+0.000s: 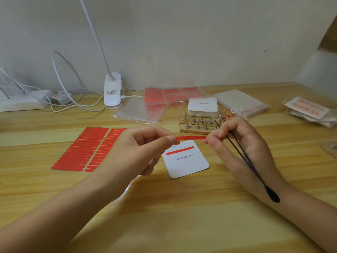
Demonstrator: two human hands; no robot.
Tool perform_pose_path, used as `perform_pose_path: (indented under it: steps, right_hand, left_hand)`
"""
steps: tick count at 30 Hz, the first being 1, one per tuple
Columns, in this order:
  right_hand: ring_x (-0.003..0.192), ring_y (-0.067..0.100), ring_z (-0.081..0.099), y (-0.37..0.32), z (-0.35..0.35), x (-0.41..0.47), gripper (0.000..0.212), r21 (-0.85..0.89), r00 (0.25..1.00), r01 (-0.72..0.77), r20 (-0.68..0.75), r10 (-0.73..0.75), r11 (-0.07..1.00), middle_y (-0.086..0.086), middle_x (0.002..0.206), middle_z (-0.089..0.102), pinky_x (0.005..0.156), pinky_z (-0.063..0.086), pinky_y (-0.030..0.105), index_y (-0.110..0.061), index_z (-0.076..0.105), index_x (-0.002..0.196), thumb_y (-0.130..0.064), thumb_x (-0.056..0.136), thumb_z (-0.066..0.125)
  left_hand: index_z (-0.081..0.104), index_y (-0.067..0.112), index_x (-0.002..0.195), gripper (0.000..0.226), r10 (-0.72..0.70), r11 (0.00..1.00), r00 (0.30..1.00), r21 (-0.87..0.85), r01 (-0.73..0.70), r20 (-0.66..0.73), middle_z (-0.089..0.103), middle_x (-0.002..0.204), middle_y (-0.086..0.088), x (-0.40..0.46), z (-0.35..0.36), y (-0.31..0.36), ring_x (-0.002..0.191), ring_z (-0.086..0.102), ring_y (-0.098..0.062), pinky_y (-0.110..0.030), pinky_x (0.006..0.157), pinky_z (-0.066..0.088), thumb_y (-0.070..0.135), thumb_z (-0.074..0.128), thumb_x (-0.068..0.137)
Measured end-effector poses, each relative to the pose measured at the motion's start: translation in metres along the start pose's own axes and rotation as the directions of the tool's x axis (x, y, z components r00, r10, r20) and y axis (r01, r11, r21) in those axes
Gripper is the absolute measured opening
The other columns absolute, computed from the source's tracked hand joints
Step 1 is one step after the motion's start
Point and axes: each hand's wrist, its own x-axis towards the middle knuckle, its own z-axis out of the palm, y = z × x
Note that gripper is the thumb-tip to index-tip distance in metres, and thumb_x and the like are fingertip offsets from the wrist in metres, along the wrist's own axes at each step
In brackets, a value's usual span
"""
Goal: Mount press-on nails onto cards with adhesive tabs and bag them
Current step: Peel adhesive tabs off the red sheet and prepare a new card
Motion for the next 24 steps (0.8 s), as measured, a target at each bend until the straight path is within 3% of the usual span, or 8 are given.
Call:
perform_pose_path:
  steps: [7, 10, 15, 21, 24]
  right_hand:
    - [0.08, 0.026, 0.065, -0.0018, 0.0006, 0.0014, 0.022, 0.032, 1.0, -0.007, -0.01, 0.007, 0.999, 0.005, 0.077, 0.063, 0.076, 0.049, 0.026, -0.029, 0.047, 0.074, -0.026, 0.08, 0.068]
    - [0.077, 0.026, 0.065, -0.0003, 0.001, 0.0025, 0.024, 0.045, 1.0, -0.004, -0.02, 0.004, 0.999, 0.007, 0.076, 0.063, 0.074, 0.049, 0.022, -0.027, 0.047, 0.074, -0.017, 0.081, 0.068]
    - [0.078, 0.028, 0.063, -0.0005, 0.0019, 0.0029, 0.021, 0.043, 1.0, -0.012, -0.007, 0.012, 0.999, 0.006, 0.078, 0.062, 0.074, 0.05, 0.025, -0.03, 0.048, 0.073, -0.019, 0.078, 0.065]
    - [0.076, 0.031, 0.062, 0.0005, 0.0013, 0.0028, 0.028, 0.021, 1.0, 0.017, -0.007, -0.017, 1.0, 0.005, 0.075, 0.061, 0.074, 0.048, 0.031, -0.024, 0.047, 0.074, -0.005, 0.081, 0.066]
    - [0.074, 0.027, 0.061, 0.0, 0.0019, 0.0024, 0.022, 0.008, 1.0, 0.016, -0.011, -0.016, 1.0, 0.004, 0.076, 0.061, 0.074, 0.048, 0.03, -0.025, 0.047, 0.073, -0.011, 0.078, 0.064]
  left_hand:
    - [0.071, 0.019, 0.064, 0.017, -0.008, 1.0, 1.0, 0.03, 0.008, 0.006, 0.037, 0.048, -0.001, -0.0001, 0.0007, -0.0014, 0.037, 0.029, -0.007, -0.013, 0.037, 0.025, 0.035, 0.067, 0.059]
    - [0.071, 0.019, 0.065, 0.017, -0.015, 0.999, 1.0, 0.047, 0.014, 0.006, 0.036, 0.048, -0.001, -0.0007, 0.0007, -0.0018, 0.037, 0.029, -0.007, -0.014, 0.037, 0.025, 0.034, 0.066, 0.06]
    - [0.072, 0.018, 0.069, 0.021, -0.008, 0.994, 1.0, 0.106, 0.008, 0.006, 0.037, 0.045, 0.004, -0.0012, -0.0001, -0.0024, 0.037, 0.03, -0.006, -0.013, 0.037, 0.026, 0.036, 0.065, 0.062]
    - [0.073, 0.019, 0.069, 0.01, -0.021, 0.989, 1.0, 0.147, 0.023, -0.011, 0.038, 0.044, 0.005, -0.001, -0.0008, -0.0035, 0.037, 0.03, -0.006, -0.013, 0.036, 0.026, 0.027, 0.067, 0.073]
    - [0.072, 0.02, 0.069, 0.013, -0.014, 0.982, 1.0, 0.188, 0.017, -0.018, 0.04, 0.043, 0.009, -0.0009, -0.001, -0.006, 0.038, 0.031, -0.006, -0.013, 0.037, 0.027, 0.022, 0.065, 0.079]
